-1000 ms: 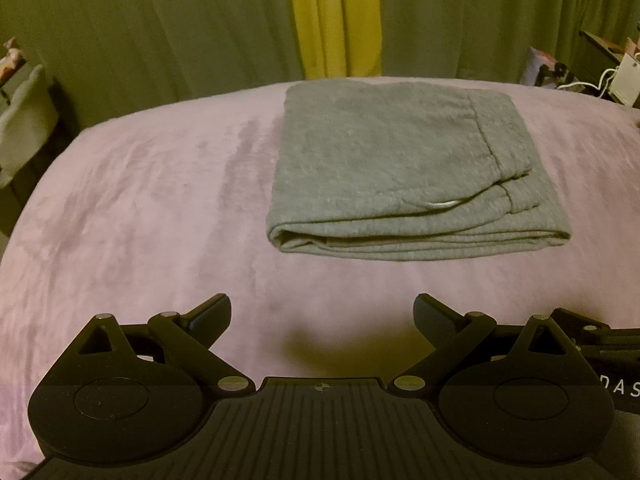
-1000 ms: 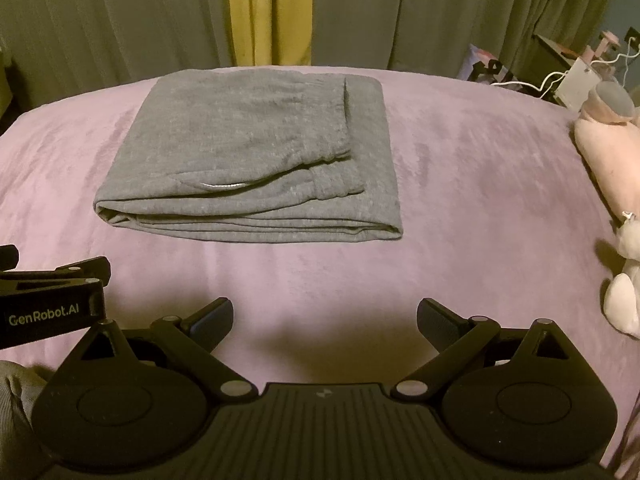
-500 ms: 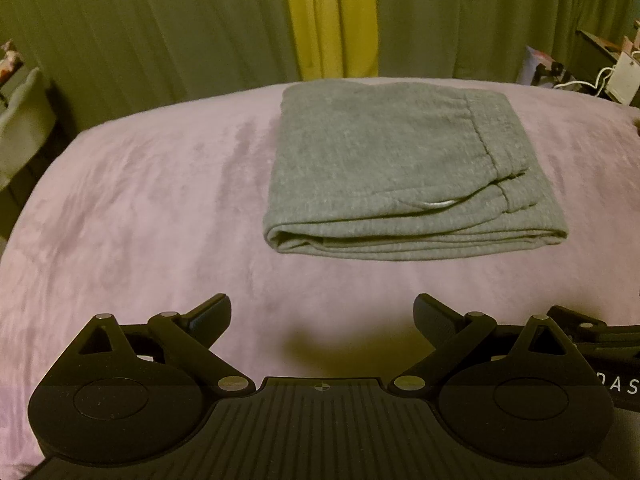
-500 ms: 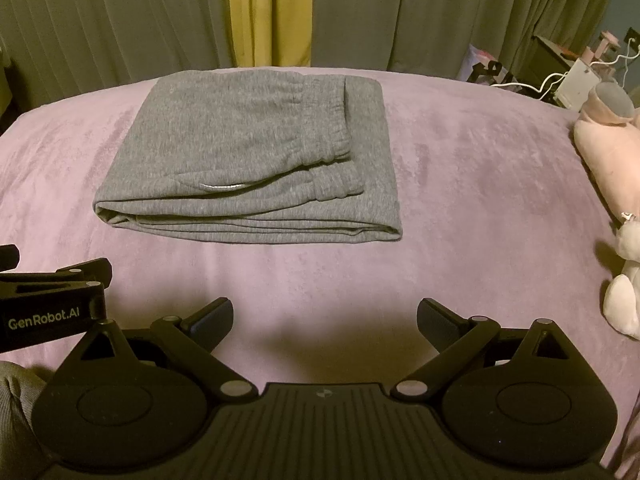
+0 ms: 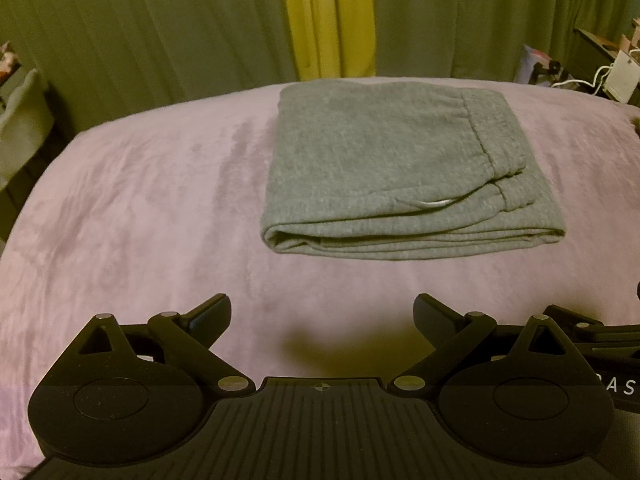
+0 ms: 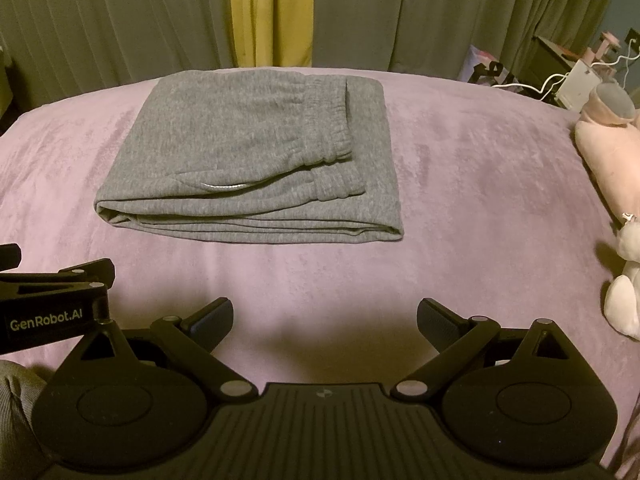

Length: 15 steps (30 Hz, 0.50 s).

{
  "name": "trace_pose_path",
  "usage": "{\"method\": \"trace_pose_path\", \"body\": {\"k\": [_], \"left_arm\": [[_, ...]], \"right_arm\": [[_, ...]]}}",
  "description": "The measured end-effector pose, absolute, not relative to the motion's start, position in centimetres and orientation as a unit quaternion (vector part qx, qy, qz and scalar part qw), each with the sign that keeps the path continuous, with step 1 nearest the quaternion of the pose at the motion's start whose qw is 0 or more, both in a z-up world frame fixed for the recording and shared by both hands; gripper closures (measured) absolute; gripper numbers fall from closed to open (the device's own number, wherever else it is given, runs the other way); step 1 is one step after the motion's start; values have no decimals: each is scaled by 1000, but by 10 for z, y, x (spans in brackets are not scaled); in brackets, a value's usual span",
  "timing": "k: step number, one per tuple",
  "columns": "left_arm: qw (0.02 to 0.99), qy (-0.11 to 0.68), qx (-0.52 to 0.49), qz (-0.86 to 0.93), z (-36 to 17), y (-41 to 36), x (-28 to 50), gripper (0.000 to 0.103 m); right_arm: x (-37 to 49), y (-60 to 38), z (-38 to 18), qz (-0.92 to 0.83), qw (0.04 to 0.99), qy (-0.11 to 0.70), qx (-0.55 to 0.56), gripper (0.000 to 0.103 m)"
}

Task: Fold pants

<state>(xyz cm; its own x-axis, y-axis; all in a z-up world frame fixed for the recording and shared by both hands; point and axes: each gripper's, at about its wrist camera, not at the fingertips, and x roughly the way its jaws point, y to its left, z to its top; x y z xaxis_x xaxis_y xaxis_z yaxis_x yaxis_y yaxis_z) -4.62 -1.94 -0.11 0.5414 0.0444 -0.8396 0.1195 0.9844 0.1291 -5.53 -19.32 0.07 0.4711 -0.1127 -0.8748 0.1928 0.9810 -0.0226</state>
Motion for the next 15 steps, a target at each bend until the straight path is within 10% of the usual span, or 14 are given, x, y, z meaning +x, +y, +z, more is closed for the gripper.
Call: {"method": "trace_pose_path", "body": {"k": [15], "left_arm": [[873,479,82,-27,-2,-19,-48,2]], "right_arm": [[-55,-193,0,-88,856,508,38,4]]}}
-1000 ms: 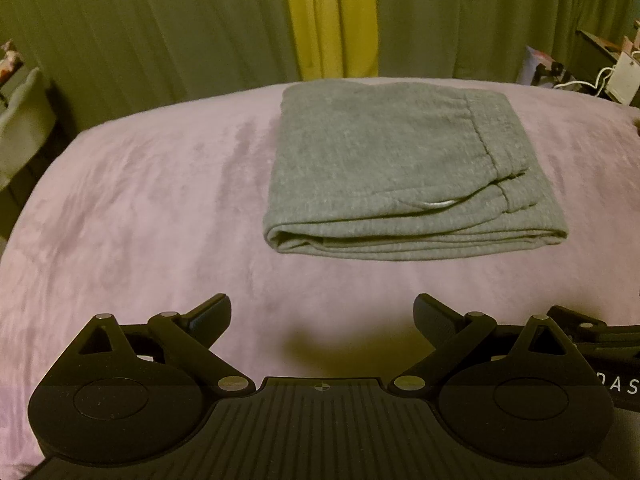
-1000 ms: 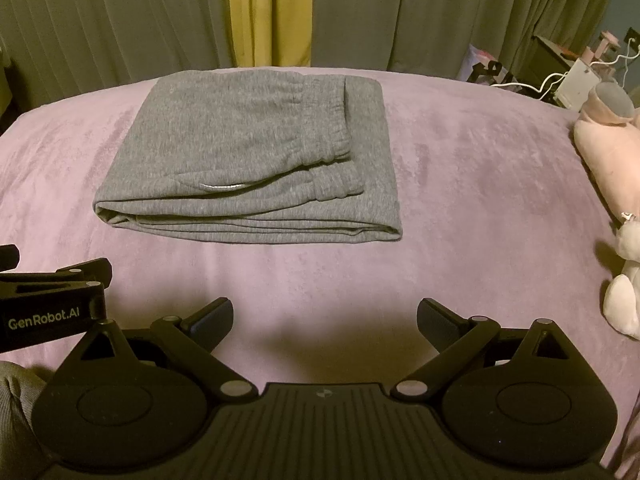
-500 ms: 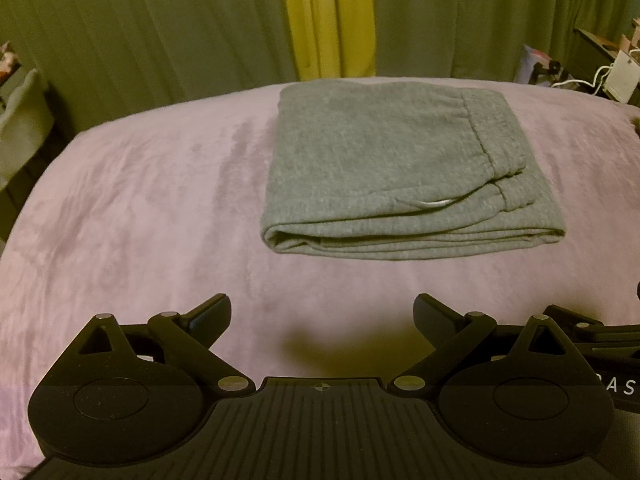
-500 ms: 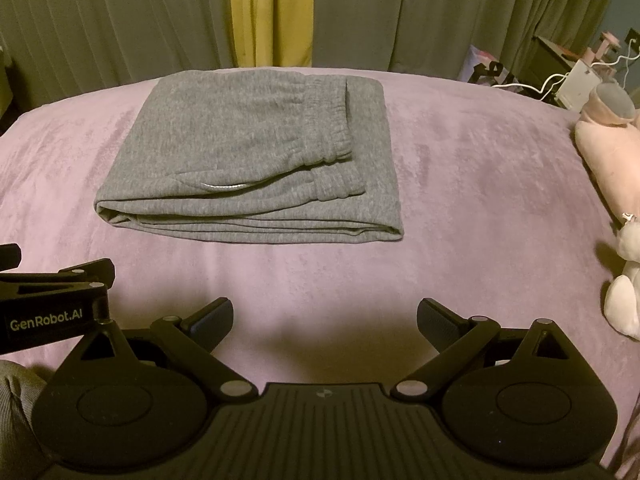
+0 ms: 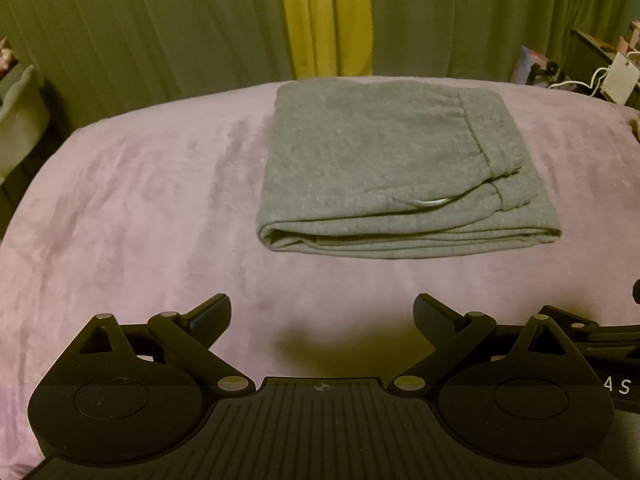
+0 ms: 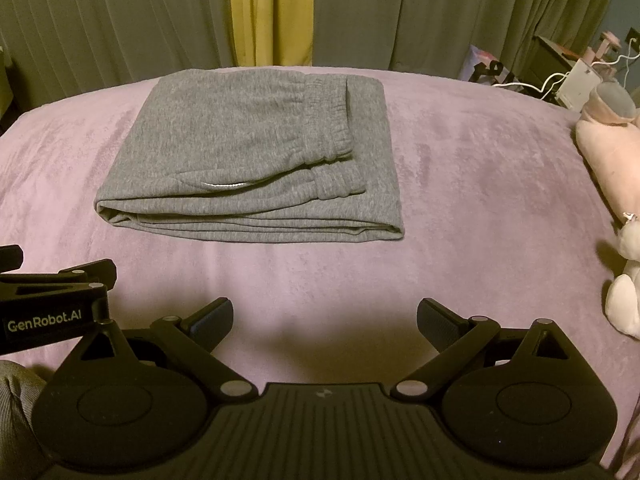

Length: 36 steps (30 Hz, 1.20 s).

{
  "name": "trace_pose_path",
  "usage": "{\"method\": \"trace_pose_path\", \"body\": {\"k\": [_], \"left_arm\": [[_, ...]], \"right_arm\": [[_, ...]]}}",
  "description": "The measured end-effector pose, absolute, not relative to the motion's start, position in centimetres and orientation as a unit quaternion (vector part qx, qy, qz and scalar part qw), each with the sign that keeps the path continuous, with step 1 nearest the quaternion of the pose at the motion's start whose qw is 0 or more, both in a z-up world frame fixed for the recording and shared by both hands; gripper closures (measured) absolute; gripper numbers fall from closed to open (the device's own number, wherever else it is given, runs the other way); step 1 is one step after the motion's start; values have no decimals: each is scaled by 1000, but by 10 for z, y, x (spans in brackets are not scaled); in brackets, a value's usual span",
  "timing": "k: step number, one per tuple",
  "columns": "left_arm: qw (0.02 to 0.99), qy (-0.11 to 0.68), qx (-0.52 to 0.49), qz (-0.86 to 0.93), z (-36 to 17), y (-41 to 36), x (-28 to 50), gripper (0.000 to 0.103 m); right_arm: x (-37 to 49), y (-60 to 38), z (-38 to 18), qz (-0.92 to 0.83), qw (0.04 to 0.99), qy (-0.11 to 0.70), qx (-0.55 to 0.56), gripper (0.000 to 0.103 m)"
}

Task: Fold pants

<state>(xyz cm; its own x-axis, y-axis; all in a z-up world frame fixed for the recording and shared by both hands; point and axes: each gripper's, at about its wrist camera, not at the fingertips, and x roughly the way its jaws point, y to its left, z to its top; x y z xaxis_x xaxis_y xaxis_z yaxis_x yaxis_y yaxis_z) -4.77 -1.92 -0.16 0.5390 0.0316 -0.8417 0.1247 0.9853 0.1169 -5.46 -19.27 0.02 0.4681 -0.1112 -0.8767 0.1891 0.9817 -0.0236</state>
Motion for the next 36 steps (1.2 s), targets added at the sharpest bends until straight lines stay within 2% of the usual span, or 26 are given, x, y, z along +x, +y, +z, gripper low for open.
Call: {"method": "trace_pose_path", "body": {"k": [36], "left_arm": [[874,478,79,-33,-2,-19,-47,2]], "right_arm": [[-57,-197,-2,-84,860,500,49,4]]}}
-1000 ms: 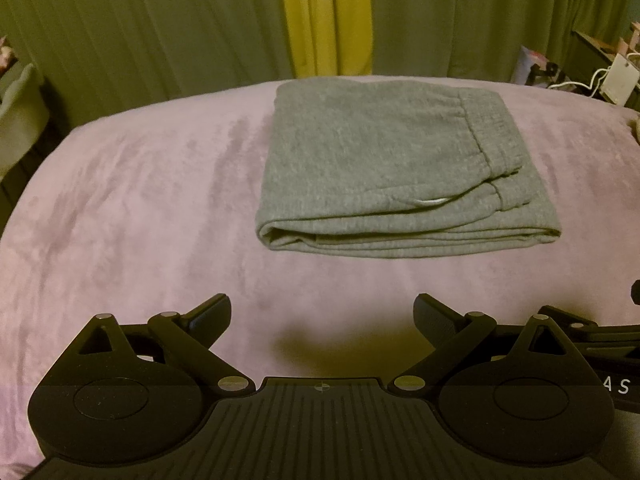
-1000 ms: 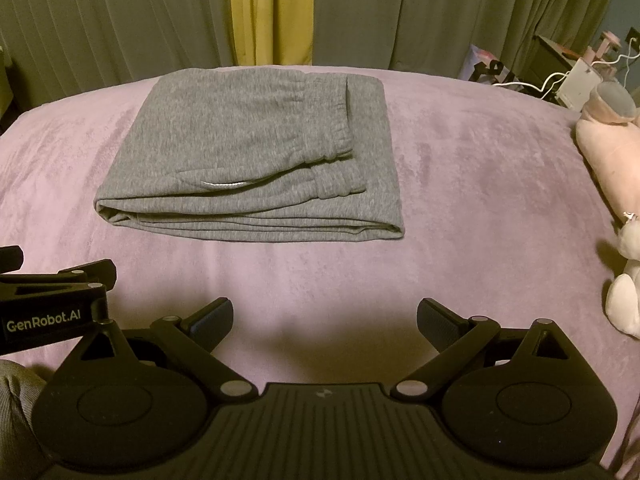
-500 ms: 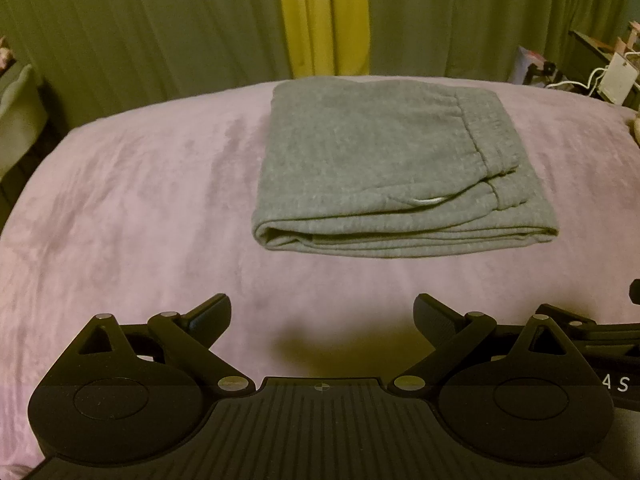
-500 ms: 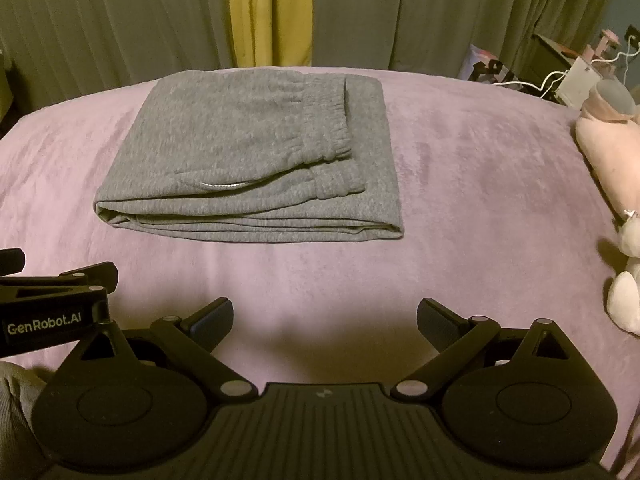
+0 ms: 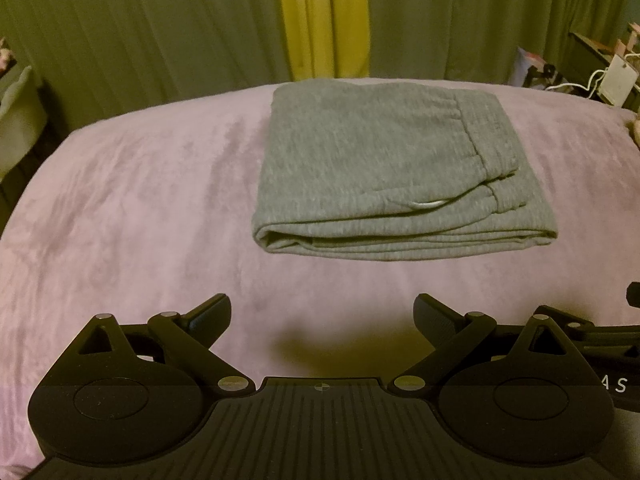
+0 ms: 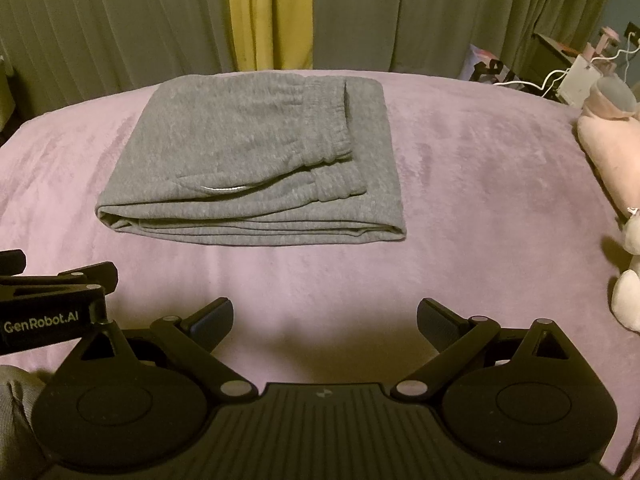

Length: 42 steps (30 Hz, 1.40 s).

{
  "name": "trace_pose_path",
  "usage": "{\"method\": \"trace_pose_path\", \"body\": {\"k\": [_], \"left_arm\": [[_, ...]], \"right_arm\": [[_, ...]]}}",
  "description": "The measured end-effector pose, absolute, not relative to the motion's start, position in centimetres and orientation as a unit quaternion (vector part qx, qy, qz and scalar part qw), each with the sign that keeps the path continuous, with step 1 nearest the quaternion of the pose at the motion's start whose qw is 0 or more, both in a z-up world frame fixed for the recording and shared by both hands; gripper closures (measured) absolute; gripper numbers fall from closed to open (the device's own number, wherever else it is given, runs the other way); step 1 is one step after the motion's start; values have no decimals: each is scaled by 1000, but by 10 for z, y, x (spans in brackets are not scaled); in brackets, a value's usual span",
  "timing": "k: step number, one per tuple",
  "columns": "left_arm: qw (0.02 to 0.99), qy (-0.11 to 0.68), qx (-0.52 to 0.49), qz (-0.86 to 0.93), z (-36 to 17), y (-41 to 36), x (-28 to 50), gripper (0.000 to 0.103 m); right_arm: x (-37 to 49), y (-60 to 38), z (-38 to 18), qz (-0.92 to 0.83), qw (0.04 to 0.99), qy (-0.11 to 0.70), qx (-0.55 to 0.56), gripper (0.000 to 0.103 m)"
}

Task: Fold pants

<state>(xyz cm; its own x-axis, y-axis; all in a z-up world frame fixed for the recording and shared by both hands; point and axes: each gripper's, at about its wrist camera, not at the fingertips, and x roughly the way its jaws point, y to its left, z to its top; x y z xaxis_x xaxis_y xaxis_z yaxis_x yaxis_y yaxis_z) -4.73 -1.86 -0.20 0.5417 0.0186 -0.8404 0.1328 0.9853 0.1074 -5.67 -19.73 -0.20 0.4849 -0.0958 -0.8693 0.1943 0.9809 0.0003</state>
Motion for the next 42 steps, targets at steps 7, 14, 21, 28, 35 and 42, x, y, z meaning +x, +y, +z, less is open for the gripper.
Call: {"method": "trace_pose_path", "body": {"k": [7,14,21,28,35,42], "left_arm": [[875,477,79,-33,-2,-19,-47,2],[875,476,75,-34,-1,-18,-48,2],[875,476,76,-36,-1,-19,-47,2],[876,476,77,-36,-1,-20,-47,2],[876,474,78,-37,-1,-21,-48,2],[879,470,78,-39,0,-20,-48,2]], "right_arm": [[-55,-198,-3,-85,859,502,51,4],[-55,-199,-5,-87,859,502,53,4],[-56,-199,-5,-87,859,501,52,4],[-56,-199,-5,-88,860,499,51,4],[-55,-198,-5,-87,861,498,50,4],[-55,-197,-3,-89,863,495,47,4]]}}
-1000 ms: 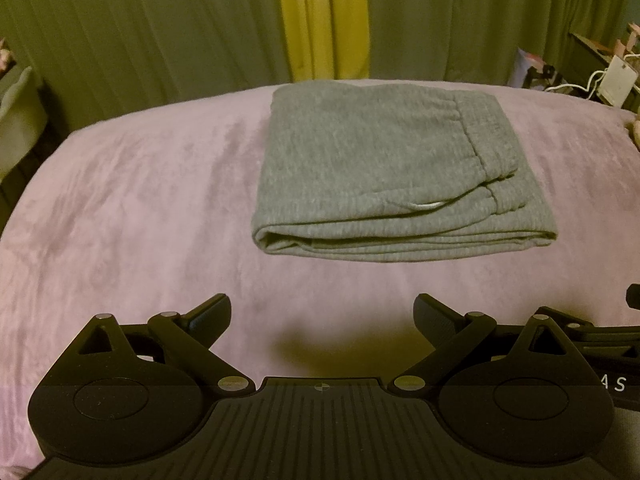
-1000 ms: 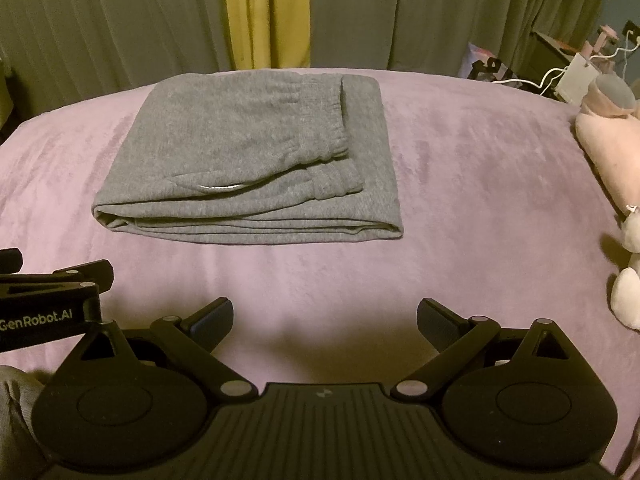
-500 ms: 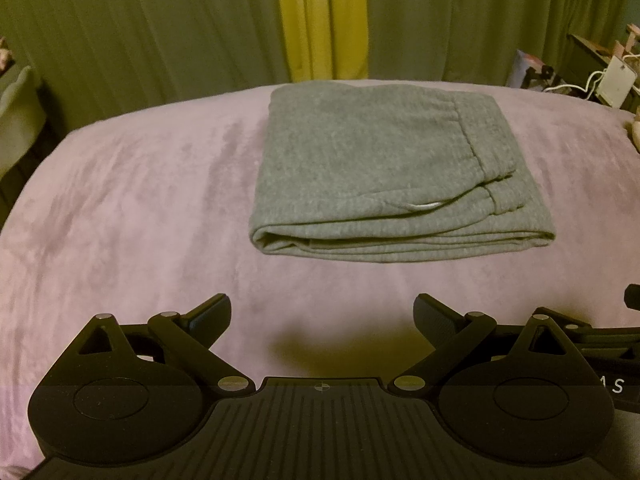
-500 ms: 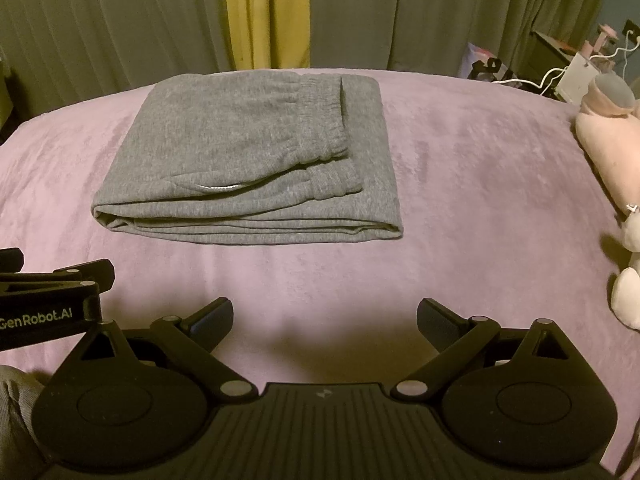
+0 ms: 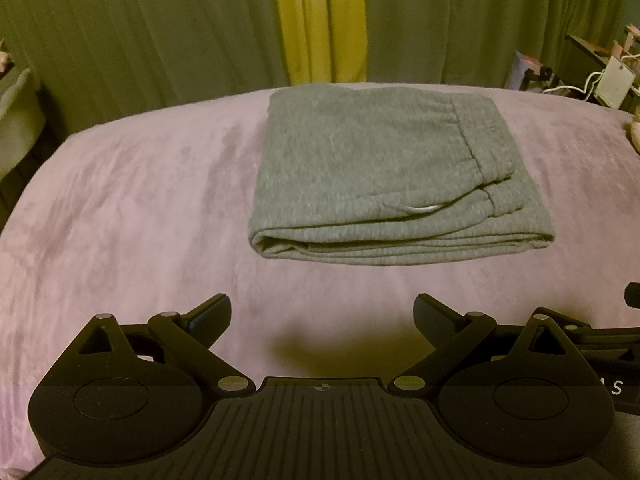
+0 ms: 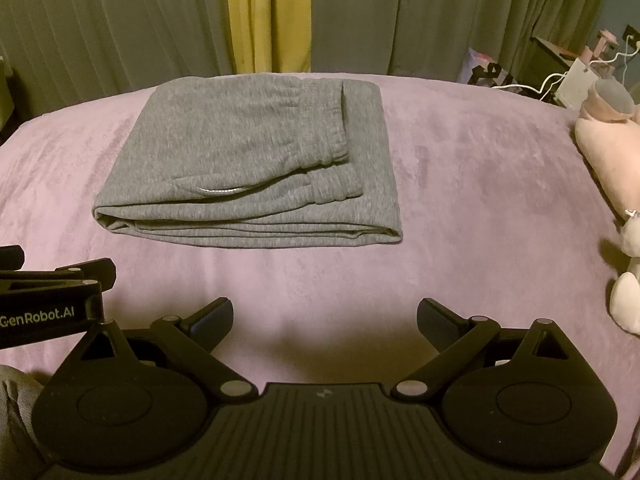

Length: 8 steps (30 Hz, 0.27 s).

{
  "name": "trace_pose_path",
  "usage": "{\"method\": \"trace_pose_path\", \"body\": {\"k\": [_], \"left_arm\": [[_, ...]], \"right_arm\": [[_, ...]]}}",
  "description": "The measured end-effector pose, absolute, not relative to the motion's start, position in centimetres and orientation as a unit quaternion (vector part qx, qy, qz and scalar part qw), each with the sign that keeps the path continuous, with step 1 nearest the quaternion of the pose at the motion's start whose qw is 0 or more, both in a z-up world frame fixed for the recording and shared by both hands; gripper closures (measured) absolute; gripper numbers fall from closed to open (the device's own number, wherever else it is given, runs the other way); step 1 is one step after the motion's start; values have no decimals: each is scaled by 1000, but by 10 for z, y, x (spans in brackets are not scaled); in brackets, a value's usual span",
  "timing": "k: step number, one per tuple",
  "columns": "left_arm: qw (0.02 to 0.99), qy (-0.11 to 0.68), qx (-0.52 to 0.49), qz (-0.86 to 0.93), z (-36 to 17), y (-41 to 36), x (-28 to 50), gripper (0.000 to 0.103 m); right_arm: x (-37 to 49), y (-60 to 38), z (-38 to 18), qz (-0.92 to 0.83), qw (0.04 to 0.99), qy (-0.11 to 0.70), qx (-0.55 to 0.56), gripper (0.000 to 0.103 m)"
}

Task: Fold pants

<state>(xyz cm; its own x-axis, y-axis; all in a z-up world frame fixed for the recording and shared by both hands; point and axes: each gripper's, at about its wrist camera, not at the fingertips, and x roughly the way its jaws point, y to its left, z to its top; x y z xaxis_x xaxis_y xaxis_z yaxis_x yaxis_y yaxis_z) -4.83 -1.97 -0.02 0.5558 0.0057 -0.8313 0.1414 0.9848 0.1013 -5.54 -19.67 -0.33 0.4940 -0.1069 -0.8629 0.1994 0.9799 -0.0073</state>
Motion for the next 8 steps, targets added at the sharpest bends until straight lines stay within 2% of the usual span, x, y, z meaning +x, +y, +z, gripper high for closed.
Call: {"method": "trace_pose_path", "body": {"k": [8], "left_arm": [[881,464,78,-44,1,-18,-48,2]], "right_arm": [[-55,-196,-2,-90,863,495,46,4]]}}
